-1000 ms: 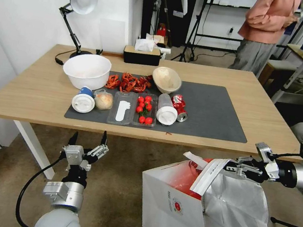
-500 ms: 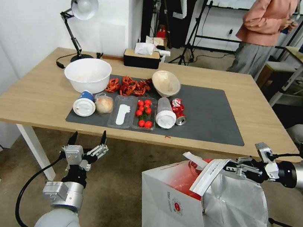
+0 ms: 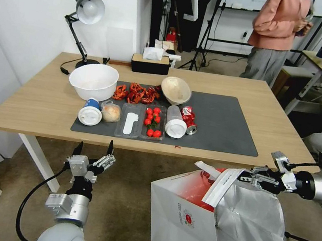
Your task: Pick up the food delivery bag from the floor and place it on the table.
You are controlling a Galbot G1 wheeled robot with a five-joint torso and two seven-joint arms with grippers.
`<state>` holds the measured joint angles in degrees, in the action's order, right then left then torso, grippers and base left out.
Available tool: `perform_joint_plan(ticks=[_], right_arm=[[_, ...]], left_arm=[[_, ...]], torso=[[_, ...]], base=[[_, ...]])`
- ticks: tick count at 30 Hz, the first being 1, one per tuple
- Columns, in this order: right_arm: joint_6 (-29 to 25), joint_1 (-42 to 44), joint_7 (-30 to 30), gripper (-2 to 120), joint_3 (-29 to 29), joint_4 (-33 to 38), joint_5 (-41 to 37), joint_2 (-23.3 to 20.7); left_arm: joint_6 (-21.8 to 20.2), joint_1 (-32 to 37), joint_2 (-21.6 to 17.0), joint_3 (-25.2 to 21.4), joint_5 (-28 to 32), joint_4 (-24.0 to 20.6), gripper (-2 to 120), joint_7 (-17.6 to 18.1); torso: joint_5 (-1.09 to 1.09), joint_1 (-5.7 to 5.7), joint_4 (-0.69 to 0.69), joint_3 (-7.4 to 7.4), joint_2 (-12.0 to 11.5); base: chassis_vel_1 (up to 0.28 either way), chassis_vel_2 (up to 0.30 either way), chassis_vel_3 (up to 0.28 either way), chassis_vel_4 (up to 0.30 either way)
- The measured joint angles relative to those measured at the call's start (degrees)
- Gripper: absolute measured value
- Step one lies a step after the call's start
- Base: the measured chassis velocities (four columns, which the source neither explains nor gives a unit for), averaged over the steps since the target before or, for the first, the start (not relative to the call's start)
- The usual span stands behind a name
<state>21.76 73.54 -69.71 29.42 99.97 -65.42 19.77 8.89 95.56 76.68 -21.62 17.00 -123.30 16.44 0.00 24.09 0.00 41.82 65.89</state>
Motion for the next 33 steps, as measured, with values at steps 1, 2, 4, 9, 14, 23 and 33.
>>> perform_joint_plan(ticks=[1, 2, 4, 9, 14, 23, 33], right_arm=[[0.0, 0.0, 0.0, 0, 0.0, 0.0, 0.0, 0.0], [0.0, 0.0, 0.0, 0, 0.0, -0.1, 0.0, 0.0], [0.0, 0.0, 0.0, 0, 0.0, -0.1, 0.0, 0.0], [-0.1, 0.0, 0.0, 0, -0.1, 0.0, 0.0, 0.1], [-0.1, 0.2, 0.0, 0, -0.1, 0.2, 0.0, 0.2], [-0.1, 0.6, -0.1, 0, 0.5, 1.0, -2.0, -1.4], [1.4, 0.7, -0.9, 0, 1.3, 1.9, -11.4, -5.6]], left_arm=[[0.1, 0.0, 0.0, 0.0, 0.0, 0.0, 100, 0.0], [0.1, 0.0, 0.0, -0.1, 0.0, 0.0, 100, 0.0], [0.3, 0.1, 0.0, -0.1, -0.1, 0.0, 100, 0.1], [0.7, 0.1, 0.1, -0.1, -0.3, 0.3, 100, 0.1], [0.7, 0.3, 0.1, -0.1, -0.5, 0.2, 100, 0.1], [1.3, 0.4, 0.1, -0.3, -1.0, 0.1, 100, 0.2], [1.5, 0.2, 0.1, -0.4, -1.1, -0.2, 100, 0.4]], torso=[[0.00, -0.02, 0.00, -0.03, 0.0], [0.00, -0.04, 0.00, -0.04, -0.1], [0.00, -0.06, 0.00, -0.07, -0.1], [0.00, -0.13, 0.00, -0.16, -0.3], [0.00, -0.17, 0.00, -0.20, -0.4], [0.00, -0.23, 0.01, -0.29, -0.5], [0.00, -0.28, 0.01, -0.34, -0.6]], base=[[0.000, 0.000, 0.000, 0.000], [0.000, 0.000, 0.000, 0.000], [0.000, 0.000, 0.000, 0.000], [0.000, 0.000, 0.000, 0.000], [0.000, 0.000, 0.000, 0.000], [0.000, 0.000, 0.000, 0.000], [0.000, 0.000, 0.000, 0.000]])
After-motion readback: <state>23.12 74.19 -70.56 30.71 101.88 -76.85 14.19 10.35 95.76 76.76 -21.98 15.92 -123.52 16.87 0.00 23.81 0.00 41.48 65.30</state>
